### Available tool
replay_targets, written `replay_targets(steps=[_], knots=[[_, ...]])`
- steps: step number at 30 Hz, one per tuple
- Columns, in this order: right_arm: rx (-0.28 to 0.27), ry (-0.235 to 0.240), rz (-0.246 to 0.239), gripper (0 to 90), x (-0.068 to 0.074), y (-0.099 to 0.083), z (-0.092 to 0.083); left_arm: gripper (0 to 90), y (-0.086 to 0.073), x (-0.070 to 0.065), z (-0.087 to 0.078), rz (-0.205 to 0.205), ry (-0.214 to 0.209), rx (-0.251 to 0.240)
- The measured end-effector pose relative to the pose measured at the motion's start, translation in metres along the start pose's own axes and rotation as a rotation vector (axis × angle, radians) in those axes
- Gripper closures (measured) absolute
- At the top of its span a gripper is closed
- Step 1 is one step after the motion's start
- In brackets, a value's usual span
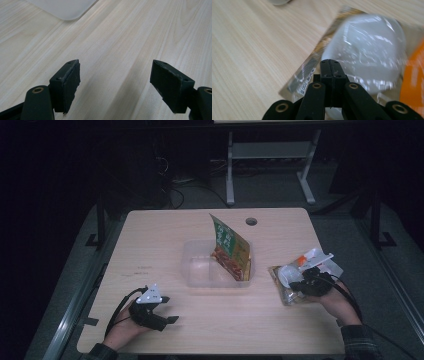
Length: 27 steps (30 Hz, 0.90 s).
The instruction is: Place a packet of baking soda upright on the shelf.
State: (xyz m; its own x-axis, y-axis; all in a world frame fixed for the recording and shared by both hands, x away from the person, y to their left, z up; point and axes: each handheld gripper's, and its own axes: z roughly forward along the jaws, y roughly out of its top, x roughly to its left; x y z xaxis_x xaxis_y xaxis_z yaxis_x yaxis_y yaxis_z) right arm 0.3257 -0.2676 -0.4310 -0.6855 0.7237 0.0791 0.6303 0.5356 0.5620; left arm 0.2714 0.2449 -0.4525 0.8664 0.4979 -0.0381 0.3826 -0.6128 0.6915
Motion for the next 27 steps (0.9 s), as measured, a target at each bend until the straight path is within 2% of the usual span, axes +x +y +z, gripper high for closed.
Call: replay_targets(steps=[1, 7, 14, 16, 20, 26, 27], knots=[[0.001, -0.002, -0.016, 90.0, 0.001, 0.002, 0.001, 23.6, 0.0, 0.0, 0.0, -0.01, 0.0, -0.004], [-0.023, -0.05, 0.011, 90.0, -0.01, 0.006, 0.004, 23.6, 0.0, 0.0, -0.001, -0.009, -0.001, 0.0], [-0.041, 0.003, 0.027, 90.0, -0.016, -0.001, 0.005, 23.6, 0.0, 0.0, 0.0, 0.003, -0.002, 0.006], [-0.041, 0.024, 0.017, 90.0, -0.016, -0.002, 0.005, 23.6, 0.0, -0.001, 0.0, 0.0, -0.004, 0.006], [-0.041, 0.046, -0.007, 90.0, -0.01, -0.003, 0.005, 23.6, 0.0, -0.001, 0.0, 0.0, -0.002, 0.006], [-0.06, 0.104, -0.04, 90.0, -0.002, -0.005, 0.008, 23.6, 0.0, -0.002, 0.001, -0.008, -0.005, 0.004], [-0.058, 0.108, -0.035, 90.0, -0.001, -0.005, 0.008, 23.6, 0.0, -0.001, 0.0, -0.001, -0.006, 0.009]])
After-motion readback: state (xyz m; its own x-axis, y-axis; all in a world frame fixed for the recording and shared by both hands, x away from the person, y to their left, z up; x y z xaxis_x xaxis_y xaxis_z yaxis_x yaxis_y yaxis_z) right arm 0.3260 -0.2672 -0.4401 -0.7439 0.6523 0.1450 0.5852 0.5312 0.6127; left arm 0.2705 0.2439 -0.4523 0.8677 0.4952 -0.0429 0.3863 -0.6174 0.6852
